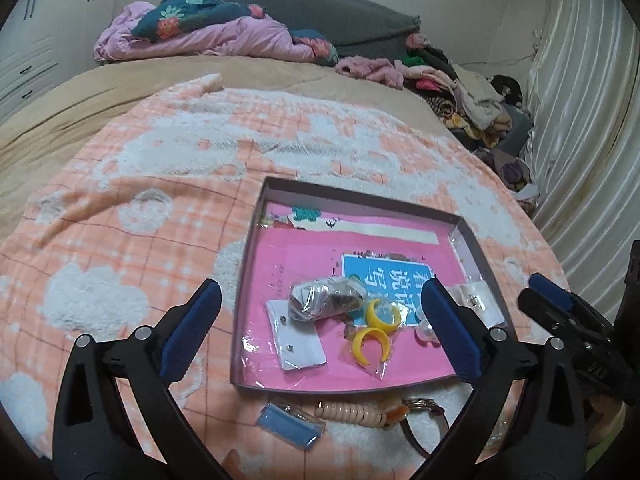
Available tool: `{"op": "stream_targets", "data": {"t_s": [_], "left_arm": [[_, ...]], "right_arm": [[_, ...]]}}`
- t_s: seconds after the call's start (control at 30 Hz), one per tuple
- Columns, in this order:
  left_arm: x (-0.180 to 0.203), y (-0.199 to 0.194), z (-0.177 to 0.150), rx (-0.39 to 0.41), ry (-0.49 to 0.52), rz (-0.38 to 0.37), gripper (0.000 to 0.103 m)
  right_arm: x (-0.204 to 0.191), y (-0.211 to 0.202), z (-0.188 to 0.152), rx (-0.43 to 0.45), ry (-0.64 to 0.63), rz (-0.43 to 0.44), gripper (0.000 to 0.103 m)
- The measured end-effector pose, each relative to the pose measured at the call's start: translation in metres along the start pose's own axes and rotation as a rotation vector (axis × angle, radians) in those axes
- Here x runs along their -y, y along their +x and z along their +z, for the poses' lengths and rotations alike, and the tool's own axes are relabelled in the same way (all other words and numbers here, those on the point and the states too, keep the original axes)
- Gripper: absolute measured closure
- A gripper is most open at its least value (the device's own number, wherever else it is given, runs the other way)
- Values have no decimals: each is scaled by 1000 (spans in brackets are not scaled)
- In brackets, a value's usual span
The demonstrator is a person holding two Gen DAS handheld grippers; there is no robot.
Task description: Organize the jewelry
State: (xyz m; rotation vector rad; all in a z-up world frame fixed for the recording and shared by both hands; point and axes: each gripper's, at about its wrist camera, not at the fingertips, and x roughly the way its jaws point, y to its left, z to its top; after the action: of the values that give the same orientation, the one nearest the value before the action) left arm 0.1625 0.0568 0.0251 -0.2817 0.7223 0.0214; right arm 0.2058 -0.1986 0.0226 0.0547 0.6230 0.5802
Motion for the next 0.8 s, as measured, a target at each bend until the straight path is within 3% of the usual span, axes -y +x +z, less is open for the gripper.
{"op": "stream_targets", "data": {"t_s": [0.47,0.8], "left_arm": [[-3,-44,-1,89,14,39,9],[-6,-60,-6,106,33,44,9]], "right_arm": [[-3,-43,7,75,8,1,20],[-15,-66,5,97,-10,0,16]]}}
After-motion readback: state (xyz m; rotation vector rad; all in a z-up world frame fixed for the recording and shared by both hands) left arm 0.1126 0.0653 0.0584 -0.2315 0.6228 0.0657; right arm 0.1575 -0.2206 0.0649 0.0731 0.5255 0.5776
